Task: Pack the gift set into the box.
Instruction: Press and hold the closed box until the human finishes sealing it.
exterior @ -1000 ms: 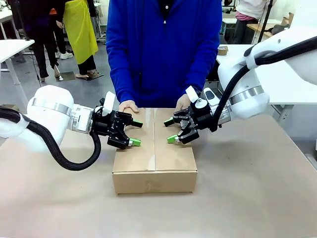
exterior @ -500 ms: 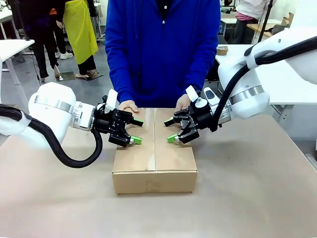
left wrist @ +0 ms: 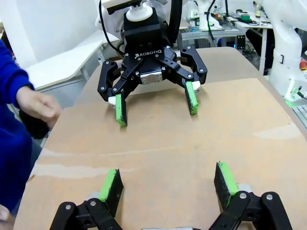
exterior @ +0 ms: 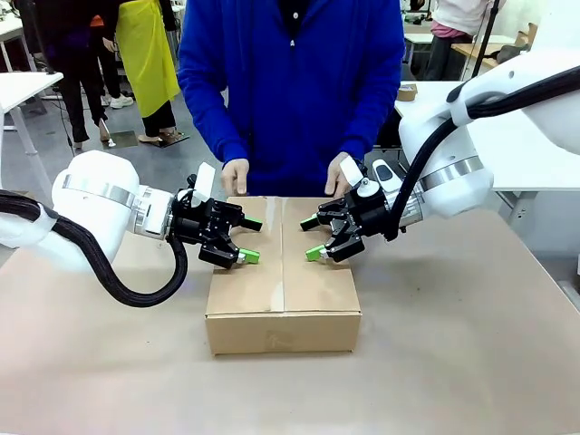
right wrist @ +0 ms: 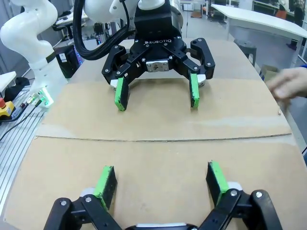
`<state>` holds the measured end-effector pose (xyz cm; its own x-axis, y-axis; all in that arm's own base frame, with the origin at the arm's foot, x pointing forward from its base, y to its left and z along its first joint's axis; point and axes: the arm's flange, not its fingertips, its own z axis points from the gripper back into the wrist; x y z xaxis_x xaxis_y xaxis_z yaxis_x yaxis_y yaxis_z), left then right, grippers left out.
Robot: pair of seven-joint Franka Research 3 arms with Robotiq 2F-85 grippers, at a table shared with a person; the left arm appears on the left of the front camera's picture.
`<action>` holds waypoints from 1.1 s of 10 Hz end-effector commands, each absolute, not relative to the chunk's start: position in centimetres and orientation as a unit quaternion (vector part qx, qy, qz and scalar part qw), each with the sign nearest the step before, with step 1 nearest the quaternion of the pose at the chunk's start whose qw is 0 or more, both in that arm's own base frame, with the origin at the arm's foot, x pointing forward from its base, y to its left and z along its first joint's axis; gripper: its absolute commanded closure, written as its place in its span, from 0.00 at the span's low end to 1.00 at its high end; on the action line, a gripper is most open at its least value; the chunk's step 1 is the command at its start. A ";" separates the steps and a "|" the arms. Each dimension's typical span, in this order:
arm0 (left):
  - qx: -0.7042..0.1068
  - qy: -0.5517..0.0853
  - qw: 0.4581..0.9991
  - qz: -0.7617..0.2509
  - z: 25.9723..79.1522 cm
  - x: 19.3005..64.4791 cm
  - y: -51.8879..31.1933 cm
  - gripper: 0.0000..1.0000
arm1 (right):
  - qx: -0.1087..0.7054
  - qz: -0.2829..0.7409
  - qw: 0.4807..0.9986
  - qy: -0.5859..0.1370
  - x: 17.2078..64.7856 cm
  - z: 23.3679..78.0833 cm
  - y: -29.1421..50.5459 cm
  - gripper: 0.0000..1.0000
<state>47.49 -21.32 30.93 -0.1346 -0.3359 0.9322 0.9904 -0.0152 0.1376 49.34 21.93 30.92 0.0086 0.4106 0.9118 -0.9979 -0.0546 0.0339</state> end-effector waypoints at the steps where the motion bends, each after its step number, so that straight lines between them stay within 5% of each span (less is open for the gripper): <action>1: -0.370 -0.446 0.537 -0.613 30.6 47.3 -21.2 0.00 | 0.401 0.606 0.581 -0.366 49.3 30.8 22.0 0.00; 11: -0.370 -0.446 0.537 -0.613 30.6 47.3 -21.2 0.00 | 0.401 0.606 0.581 -0.366 49.3 30.8 22.0 0.00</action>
